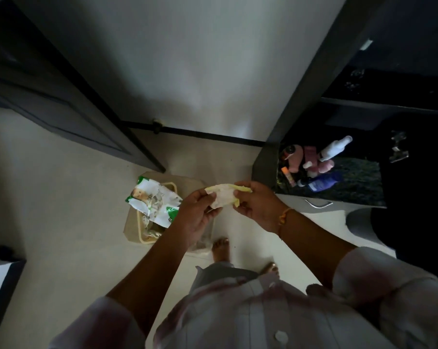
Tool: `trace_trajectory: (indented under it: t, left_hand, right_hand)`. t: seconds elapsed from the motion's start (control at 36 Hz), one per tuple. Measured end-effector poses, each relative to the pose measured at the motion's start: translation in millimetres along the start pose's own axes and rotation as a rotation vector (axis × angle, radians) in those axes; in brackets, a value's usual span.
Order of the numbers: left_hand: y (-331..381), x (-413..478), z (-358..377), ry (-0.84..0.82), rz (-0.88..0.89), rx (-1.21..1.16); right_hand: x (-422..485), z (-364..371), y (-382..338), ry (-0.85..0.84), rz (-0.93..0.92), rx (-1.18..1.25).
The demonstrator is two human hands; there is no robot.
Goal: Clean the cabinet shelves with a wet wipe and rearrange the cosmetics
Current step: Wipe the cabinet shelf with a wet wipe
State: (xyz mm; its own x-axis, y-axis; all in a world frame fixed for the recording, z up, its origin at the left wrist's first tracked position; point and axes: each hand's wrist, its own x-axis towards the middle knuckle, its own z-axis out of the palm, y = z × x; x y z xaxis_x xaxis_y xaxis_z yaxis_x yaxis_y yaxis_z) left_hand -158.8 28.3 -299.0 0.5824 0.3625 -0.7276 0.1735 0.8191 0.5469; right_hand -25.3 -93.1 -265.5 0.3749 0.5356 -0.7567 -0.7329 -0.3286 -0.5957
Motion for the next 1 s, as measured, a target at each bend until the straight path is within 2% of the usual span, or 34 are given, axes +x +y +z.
trace_trajectory:
  t: [0.17,0.36,0.42,0.5,0.53,0.58,0.69,0.81,0.92,1.0]
  left_hand:
    - [-21,-16,51,-0.020,0.014,0.129]
    - [-72,-24,95,-0.072,0.032,0.337]
    - [-92,-26,107,-0.037,0.146,0.559]
    - [-116,-28,131,0.059,0.517,1.032]
    - [-123,-30,139,0.056,0.599,1.104]
    - [-137,-31,157,-0.019,0.641,1.160]
    - [-165,-32,193,-0.186,0.502,1.147]
    - [-183,-28,222,-0.251,0.354,1.102]
    - [-194,-23,239,-0.370,0.186,0.879]
    - [-204,-15,249,-0.320,0.030,0.743]
  right_hand:
    - [-28,-49,10,0.079,0.005,0.112]
    - [-65,-115,32,0.045,0.009,0.305]
    - [-75,-133,39,0.101,-0.016,0.305]
    - [-89,-159,48,0.220,-0.081,0.226]
    - [-92,-167,50,0.250,-0.106,0.209]
    - [-100,-182,53,0.280,-0.141,0.213]
    - [-111,-206,55,0.213,-0.152,0.401]
    - [-119,-229,56,0.206,-0.179,0.530]
    - [-119,-252,60,0.262,-0.207,0.558]
    - [-111,-264,61,0.343,-0.211,0.526]
